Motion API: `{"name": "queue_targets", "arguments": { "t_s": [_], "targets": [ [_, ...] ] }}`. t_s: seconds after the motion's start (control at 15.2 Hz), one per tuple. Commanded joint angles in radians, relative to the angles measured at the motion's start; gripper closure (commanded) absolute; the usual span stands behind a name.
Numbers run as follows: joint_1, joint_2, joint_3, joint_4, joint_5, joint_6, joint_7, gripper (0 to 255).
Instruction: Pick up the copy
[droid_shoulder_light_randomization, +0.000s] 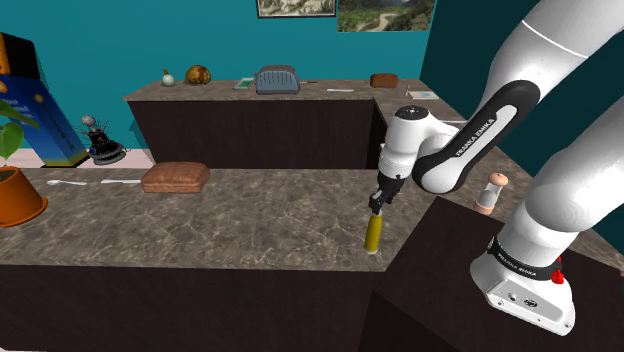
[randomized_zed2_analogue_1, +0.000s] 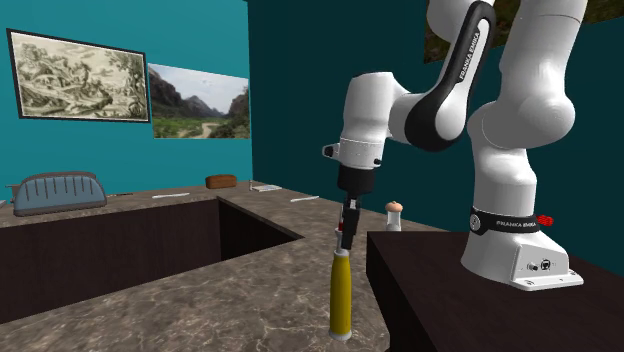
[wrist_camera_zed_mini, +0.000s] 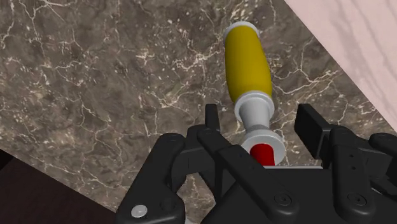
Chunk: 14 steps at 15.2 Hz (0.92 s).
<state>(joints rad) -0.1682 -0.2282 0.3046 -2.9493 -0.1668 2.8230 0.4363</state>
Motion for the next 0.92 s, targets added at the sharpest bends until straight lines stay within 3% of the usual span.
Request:
{"name": "queue_targets", "arguments": {
  "t_s": [0.0, 0.53, 0.86],
  "targets": [
    [-0.004, 0.005, 0.002, 0.000, -0.005, 0.005, 0.003, 255],
    [-0.001, 0.001, 0.000, 0.000, -0.001, 0.002, 0.000, 255],
    [0.060, -0.101, -0.041, 0.004, 0.077, -0.104, -0.063, 255]
  ]
}}
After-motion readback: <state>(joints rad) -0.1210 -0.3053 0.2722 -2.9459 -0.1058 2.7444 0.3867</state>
